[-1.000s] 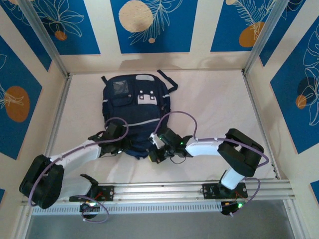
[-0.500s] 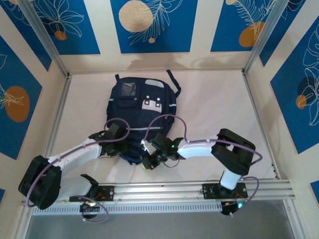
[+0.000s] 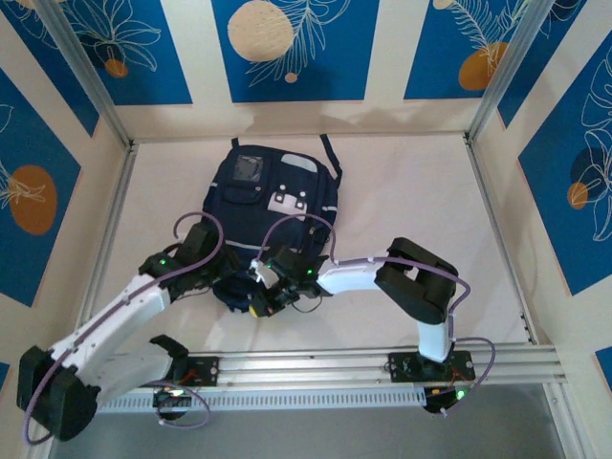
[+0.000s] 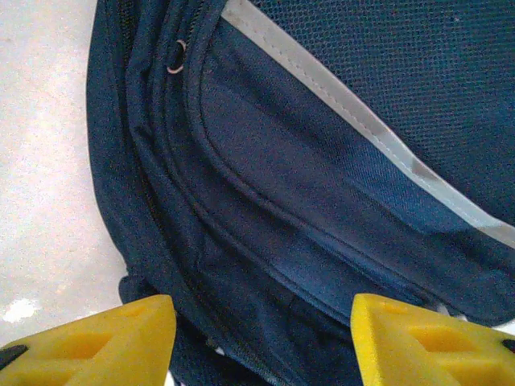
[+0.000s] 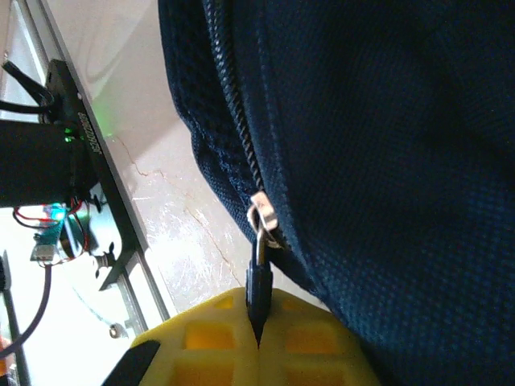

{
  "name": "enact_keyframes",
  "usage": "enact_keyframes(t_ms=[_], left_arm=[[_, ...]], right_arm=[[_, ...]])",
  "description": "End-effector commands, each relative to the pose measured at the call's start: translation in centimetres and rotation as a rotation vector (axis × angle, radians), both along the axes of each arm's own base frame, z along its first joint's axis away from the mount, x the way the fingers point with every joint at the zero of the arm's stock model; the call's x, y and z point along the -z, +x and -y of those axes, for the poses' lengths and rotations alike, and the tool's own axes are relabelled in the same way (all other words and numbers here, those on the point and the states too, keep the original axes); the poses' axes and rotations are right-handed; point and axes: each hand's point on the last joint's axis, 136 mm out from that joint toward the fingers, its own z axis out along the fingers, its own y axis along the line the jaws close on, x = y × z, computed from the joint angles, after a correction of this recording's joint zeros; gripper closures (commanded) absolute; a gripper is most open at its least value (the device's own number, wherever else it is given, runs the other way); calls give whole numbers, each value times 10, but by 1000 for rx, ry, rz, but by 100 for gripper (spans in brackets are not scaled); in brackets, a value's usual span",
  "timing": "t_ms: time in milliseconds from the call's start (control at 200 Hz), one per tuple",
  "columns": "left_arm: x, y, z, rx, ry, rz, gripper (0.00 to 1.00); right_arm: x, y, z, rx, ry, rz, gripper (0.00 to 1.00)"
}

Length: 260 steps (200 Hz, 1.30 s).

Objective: Pack the student bag

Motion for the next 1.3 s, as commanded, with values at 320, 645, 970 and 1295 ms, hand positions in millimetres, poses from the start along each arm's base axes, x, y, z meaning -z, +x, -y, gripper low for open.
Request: enact_keyframes(t_ms=[320, 645, 970, 1295], left_arm=[[76, -32, 10, -80, -128, -211, 47], [110, -31, -7, -114, -51, -273, 66], [111, -31, -13, -98, -28, -257, 69], [107, -31, -15, -92, -20, -243, 68]], right_arm=[[5, 7, 0, 50, 18, -40, 100], [30, 9, 34, 85, -114, -4, 100], [42, 23, 72, 174, -154, 7, 100], [47, 34, 99, 217, -179, 27, 100]])
